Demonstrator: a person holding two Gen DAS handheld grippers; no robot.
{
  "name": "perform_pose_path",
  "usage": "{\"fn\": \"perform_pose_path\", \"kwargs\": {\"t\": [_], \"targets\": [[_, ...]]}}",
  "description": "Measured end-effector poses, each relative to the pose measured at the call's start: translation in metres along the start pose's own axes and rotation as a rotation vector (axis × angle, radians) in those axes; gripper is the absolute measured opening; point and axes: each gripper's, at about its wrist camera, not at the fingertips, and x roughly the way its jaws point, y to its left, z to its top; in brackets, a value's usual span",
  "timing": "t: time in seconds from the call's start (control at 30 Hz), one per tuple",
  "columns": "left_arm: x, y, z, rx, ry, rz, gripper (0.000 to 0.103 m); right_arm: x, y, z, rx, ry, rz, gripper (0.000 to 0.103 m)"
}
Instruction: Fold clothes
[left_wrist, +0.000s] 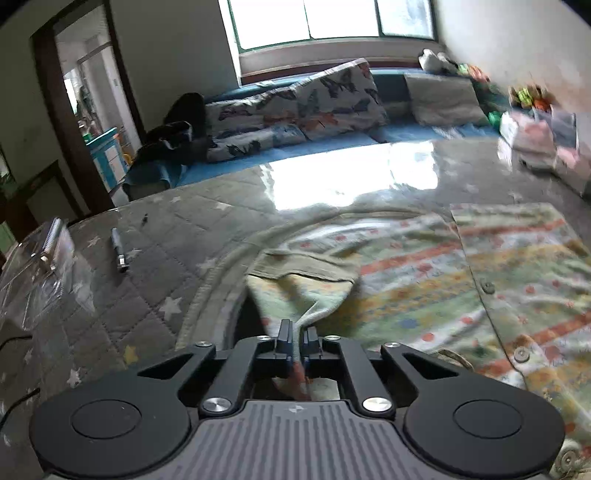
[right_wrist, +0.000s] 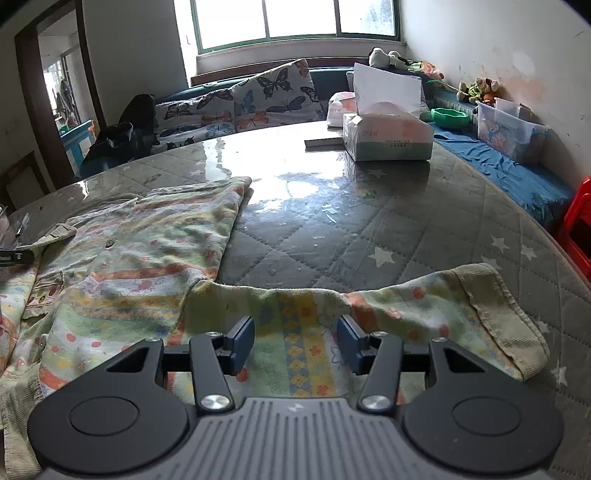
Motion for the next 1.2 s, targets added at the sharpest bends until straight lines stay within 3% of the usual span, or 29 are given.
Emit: {"fn": "perform_pose_path", "kwargs": {"t": [0.2,0.4,0.57,0.7,0.83,0.87,0.9,0.93,1.1,1.2], "targets": [[-0.04,0.049,-0.008,-0.154,-0.073,0.052,0.002,0.001,0.001,0.0,-0.008,0.001,-0.005,0.051],[-0.076,0.1,-0.038,-0.275,-0.077,0.128,0.002,0.001,0.002,0.0,-0.017,0.002,-0.01,0.051],[-0.093,0.126,-0.078,-0.361,-0.03,0.163,0.002,0.002,0.003,0.0,-0.032,0.005,-0.013,0.054],[-0.088,0.137,-0.104,-0.408,0.047,0.193,0.016,0.004,0.007,0.0,-0.051,0.007,-0.025,0.058],[-0.091,0.132,-0.11,-0.343,0.049,0.227,0.028,0.005,0.008,0.0,-0.058,0.011,-0.029,0.058],[-0.091,0.13,-0.11,-0.327,0.041,0.244,0.034,0.006,0.008,0.001,-0.059,0.011,-0.029,0.059],[-0.089,0.128,-0.107,-0.31,0.036,0.252,0.047,0.006,0.008,0.001,-0.058,0.011,-0.03,0.059],[-0.086,0.125,-0.104,-0.294,0.033,0.258,0.05,0.006,0.008,0.001,-0.057,0.011,-0.032,0.059],[-0.072,0.111,-0.096,-0.205,0.036,0.238,0.056,0.006,0.01,0.0,-0.061,0.01,-0.036,0.061],[-0.063,0.117,-0.092,-0.245,0.036,0.27,0.056,0.006,0.01,0.0,-0.058,0.01,-0.032,0.062]]}}
